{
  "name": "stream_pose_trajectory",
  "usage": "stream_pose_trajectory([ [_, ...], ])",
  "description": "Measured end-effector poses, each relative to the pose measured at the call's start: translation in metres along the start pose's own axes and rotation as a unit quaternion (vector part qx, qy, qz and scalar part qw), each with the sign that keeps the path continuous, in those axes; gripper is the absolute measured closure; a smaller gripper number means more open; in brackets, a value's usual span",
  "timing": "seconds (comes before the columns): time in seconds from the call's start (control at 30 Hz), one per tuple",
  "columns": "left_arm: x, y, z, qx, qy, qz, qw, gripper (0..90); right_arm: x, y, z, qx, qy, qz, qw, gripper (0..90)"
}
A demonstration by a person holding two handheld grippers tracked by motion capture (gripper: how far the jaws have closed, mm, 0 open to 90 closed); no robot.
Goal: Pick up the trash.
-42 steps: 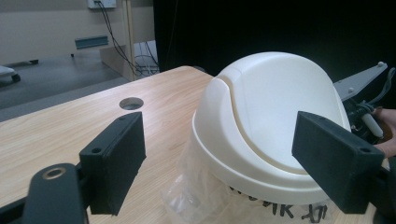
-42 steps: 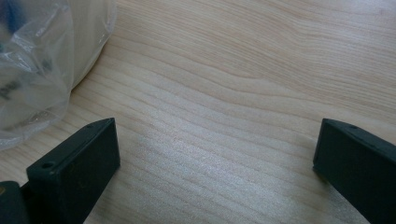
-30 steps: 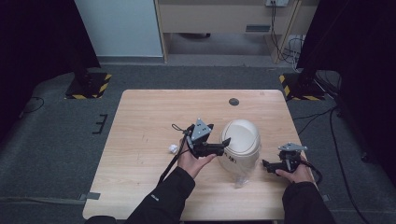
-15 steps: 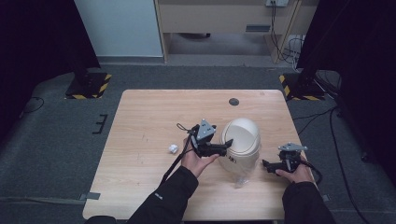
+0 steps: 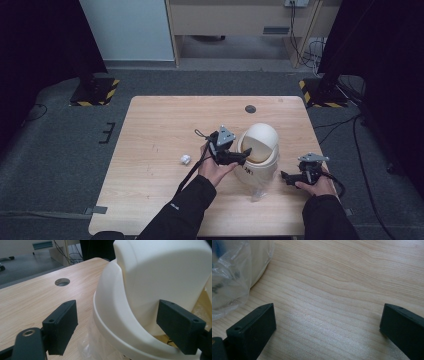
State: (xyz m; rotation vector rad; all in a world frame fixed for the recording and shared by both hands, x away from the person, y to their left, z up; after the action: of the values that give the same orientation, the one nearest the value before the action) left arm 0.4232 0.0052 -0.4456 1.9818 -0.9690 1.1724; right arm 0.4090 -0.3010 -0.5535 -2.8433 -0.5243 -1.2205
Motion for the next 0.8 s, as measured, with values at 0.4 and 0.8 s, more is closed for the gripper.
stream_pose_trajectory([
  [0.4,0.001,-0.003,0.011,0.005,-0.013,-0.001,0.9999,16.6,0.000,0.000,0.000,0.000,0.000,0.000,1.0000,0.7],
  [0.8,0.008,0.000,-0.009,0.001,-0.010,0.024,0.9997,17.2,0.000,0.000,0.000,0.000,0.000,0.000,1.0000,0.8],
])
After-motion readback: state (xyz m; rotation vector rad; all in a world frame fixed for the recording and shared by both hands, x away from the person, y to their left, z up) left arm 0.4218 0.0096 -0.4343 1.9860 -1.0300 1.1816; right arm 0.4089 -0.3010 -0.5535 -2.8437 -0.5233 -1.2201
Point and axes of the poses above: each handheld gripper's, and its own axes: z roughly forward along the jaws, x roughly out of its top, y roughly to its right, the point moved 2 cm from there along z, roughly forward along the jaws, and after that the axes turned 11 degrees about -x, right-handed, at the moved point
